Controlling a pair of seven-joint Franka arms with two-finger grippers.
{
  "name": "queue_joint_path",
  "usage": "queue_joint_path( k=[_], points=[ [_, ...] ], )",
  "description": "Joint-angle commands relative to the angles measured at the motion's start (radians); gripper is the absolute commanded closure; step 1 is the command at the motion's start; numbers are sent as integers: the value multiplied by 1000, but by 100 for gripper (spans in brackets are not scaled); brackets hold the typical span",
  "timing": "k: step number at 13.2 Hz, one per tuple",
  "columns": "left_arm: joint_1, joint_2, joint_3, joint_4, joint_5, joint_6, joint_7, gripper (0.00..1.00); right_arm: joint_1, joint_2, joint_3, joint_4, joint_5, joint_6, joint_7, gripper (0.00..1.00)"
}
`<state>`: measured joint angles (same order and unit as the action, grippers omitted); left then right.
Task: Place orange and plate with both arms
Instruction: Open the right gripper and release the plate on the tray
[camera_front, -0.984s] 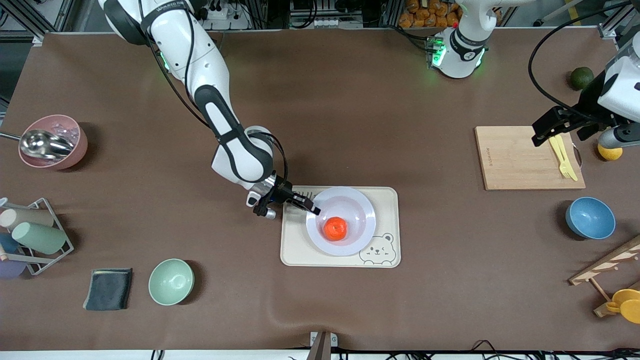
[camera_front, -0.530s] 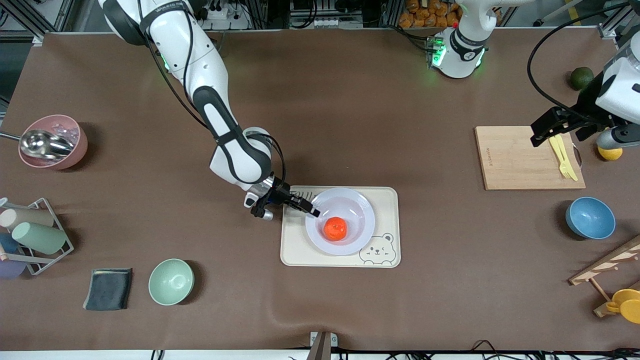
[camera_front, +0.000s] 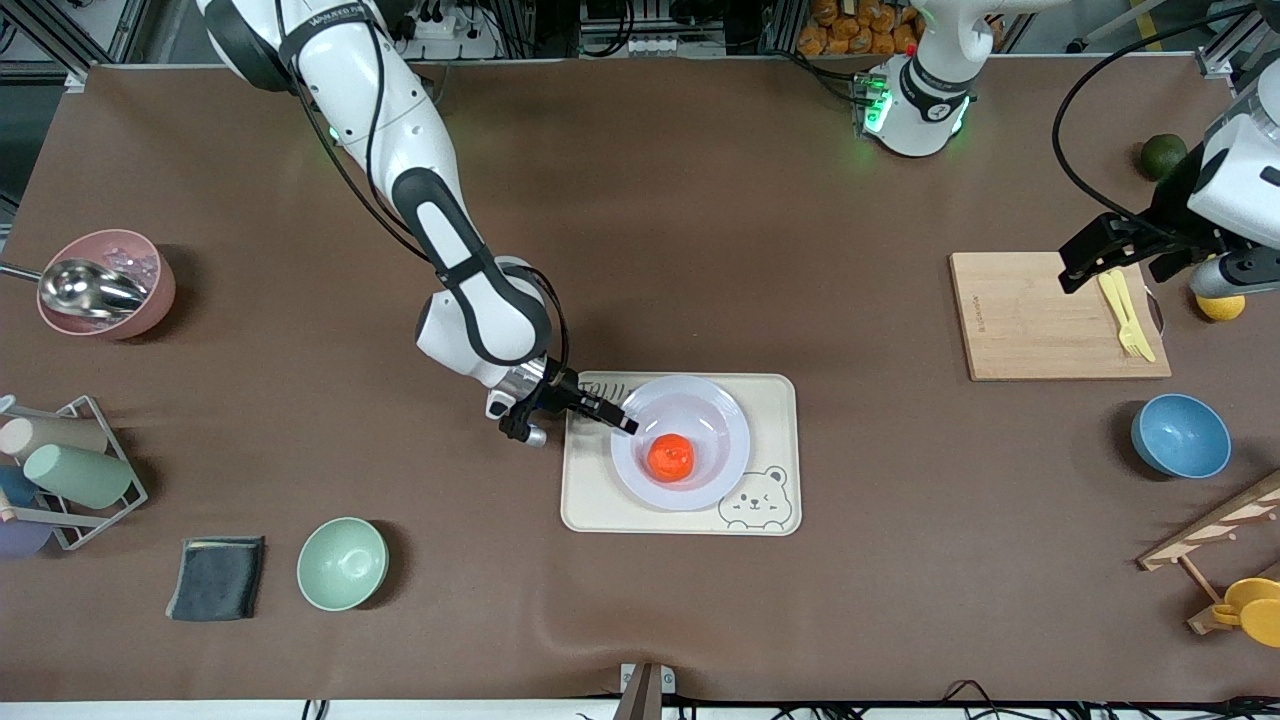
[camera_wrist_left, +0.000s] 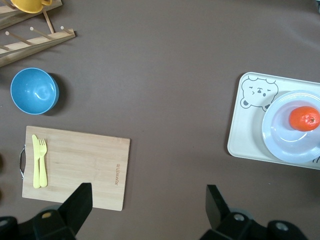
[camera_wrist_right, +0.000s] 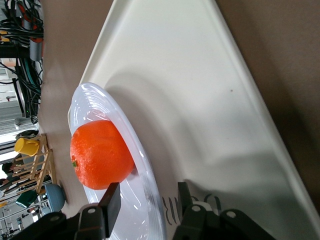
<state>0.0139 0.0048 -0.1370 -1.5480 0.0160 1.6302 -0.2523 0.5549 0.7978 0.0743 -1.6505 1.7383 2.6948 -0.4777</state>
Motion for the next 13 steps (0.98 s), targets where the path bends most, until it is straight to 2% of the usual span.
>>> queue_joint_path(
  k=[1, 4, 7, 10, 13],
  points=[
    [-2, -12, 1, -1, -7, -9, -1, 0, -23, 6, 10, 20, -97, -6, 106, 47],
    [1, -22, 4, 2, -8, -10, 4, 0, -30, -14, 9, 14, -207, -38, 235, 48],
    [3, -23, 10, -1, -8, -13, 5, 0, -46, -38, 9, 0, -354, -67, 356, 46],
    [3, -16, 11, 2, -7, -12, -1, 0, -88, -77, 5, -15, -466, -177, 424, 37],
    [27, -17, 17, 17, -10, -12, 5, 0, -119, -114, -10, -15, -638, -272, 609, 26]
  ],
)
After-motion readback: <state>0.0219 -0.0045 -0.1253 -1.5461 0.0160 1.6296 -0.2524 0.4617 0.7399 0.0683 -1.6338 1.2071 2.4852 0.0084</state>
